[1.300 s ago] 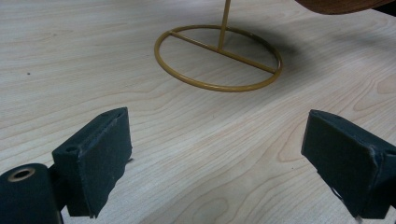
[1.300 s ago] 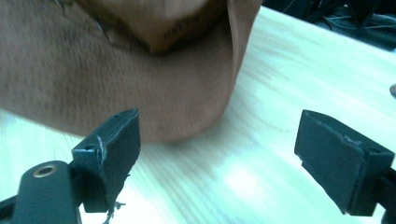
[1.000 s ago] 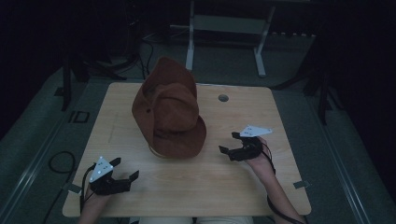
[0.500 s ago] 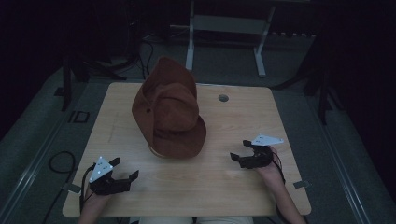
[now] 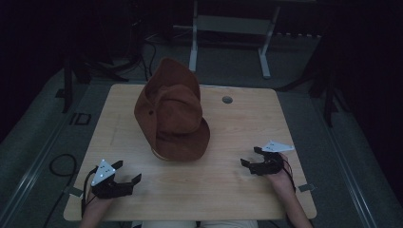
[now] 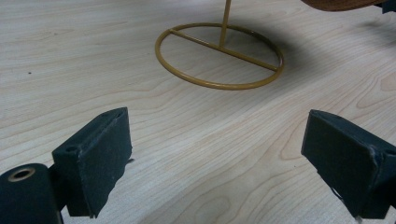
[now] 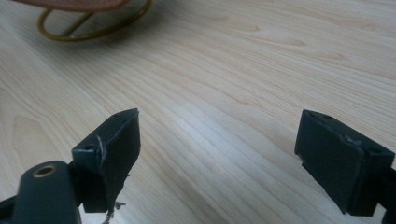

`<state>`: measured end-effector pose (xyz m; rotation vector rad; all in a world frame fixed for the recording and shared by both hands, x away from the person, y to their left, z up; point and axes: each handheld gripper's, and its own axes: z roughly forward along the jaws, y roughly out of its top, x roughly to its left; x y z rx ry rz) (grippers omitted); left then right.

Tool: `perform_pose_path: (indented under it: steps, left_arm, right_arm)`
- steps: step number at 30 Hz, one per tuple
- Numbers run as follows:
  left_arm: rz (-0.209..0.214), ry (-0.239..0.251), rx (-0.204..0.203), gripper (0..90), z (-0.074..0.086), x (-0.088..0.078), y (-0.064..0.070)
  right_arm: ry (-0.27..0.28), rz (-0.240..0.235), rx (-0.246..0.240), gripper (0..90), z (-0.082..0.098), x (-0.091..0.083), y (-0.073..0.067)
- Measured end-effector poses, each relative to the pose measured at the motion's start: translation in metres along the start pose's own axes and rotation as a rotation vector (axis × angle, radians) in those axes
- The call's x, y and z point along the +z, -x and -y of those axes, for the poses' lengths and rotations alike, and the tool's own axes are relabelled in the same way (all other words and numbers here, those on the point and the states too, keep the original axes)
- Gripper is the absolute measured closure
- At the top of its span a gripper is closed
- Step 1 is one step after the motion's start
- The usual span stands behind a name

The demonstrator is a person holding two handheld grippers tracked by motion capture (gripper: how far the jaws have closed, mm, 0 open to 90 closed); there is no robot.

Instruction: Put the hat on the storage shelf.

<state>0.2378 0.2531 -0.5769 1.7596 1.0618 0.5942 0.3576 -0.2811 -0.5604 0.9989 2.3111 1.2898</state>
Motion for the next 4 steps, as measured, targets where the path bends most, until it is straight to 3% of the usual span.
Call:
perform_pose_path:
  steps: [4]
  left_arm:
    - [0.001, 0.0, 0.002, 9.3, 0.0002, 0.0001, -0.0001]
  right_arm:
    - [0.0, 0.004, -0.003, 14.0, 0.0006, 0.0008, 0.0002]
